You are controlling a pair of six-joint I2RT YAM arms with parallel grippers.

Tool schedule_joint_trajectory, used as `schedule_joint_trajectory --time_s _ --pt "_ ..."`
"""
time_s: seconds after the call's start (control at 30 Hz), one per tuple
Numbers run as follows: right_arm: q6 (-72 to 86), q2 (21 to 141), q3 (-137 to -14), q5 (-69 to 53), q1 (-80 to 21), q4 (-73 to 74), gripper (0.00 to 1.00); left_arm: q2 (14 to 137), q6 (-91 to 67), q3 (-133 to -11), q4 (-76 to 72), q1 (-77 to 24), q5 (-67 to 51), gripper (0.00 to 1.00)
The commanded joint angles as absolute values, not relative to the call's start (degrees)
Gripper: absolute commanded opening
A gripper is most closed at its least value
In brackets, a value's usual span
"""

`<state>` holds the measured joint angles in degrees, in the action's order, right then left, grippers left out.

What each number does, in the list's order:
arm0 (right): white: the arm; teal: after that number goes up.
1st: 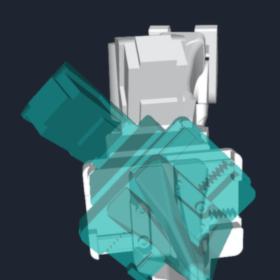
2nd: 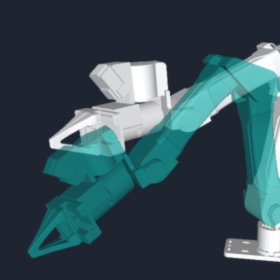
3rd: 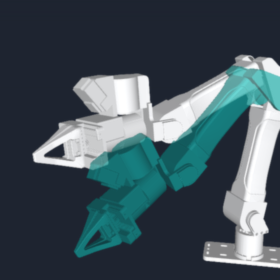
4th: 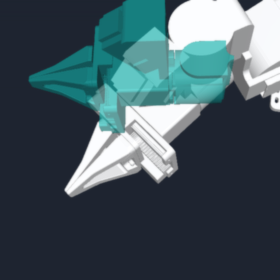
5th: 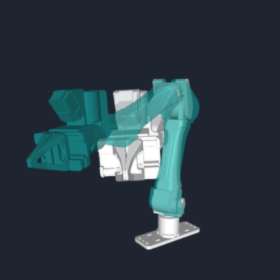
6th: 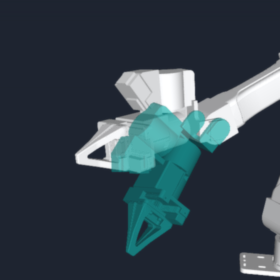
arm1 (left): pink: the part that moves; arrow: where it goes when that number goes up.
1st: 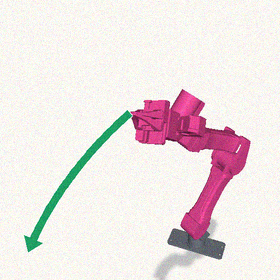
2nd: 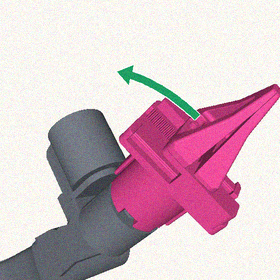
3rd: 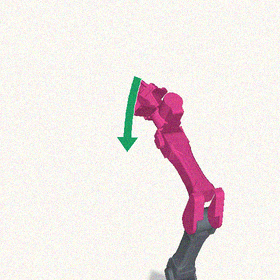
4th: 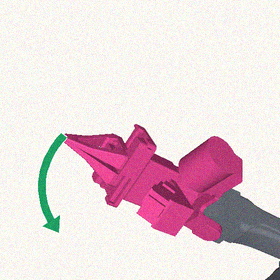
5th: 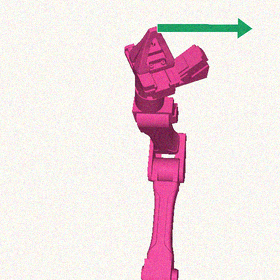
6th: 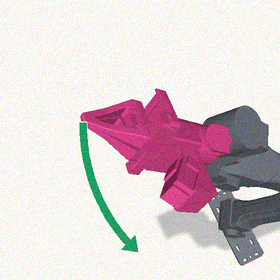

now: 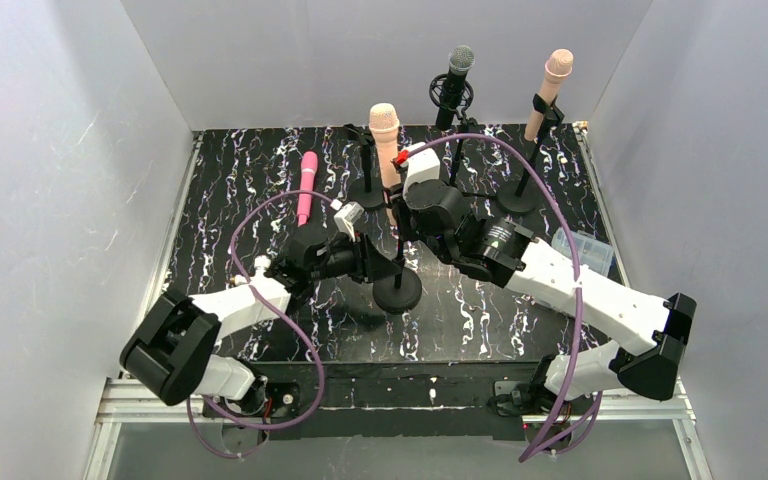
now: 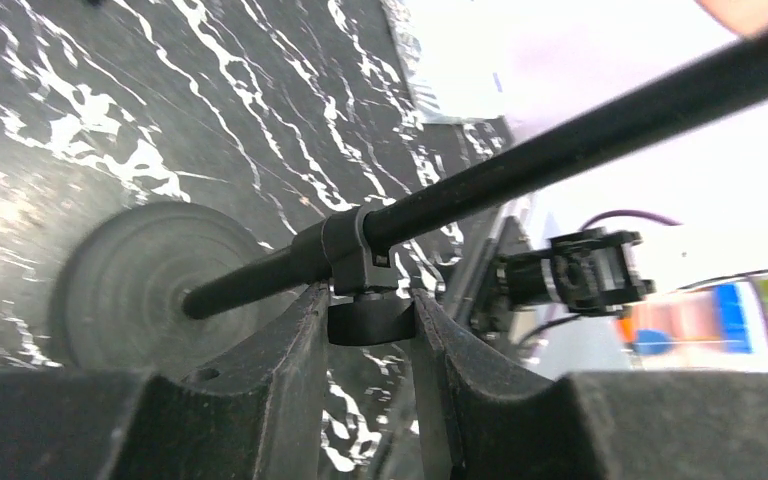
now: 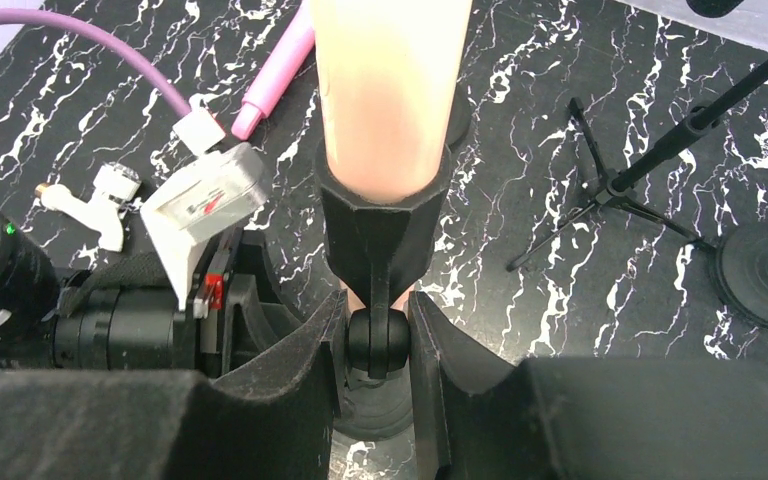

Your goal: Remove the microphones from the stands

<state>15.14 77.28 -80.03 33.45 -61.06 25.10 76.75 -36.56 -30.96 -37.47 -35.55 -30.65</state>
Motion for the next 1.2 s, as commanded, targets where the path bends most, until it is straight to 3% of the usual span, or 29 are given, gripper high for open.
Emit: schedule_joint_trajectory --time_s 0.0,0.5,0.67,0.73,0.9,1.17 --pt "14.2 76.0 -79.2 33.9 -60.9 28.7 0.01 81.3 -50.3 -31.7 -31.8 -34.6 -42.4 0.00" --pt "14.2 76.1 -79.4 34.1 -60.9 28.9 0.01 90.1 -71.8 -34.4 -31.7 -27.2 -50.4 0.04" --pt "14.1 76.2 -79.5 34.0 -60.9 29.0 0.01 91.0 -73.9 -35.2 -31.7 -26.1 -50.6 0.22" --pt "14.1 76.2 -79.5 33.9 -60.9 29.0 0.01 90.1 -71.8 -35.6 -31.1 -26.0 -49.8 0.38" --pt "13.8 76.5 -80.0 33.7 -60.9 29.3 0.01 86.3 -62.9 -37.4 -26.8 -26.0 -47.4 0.55" --pt "13.7 76.9 -80.5 33.6 -60.9 29.6 0.01 72.2 -35.0 -43.0 -7.1 -27.4 -33.4 0.62"
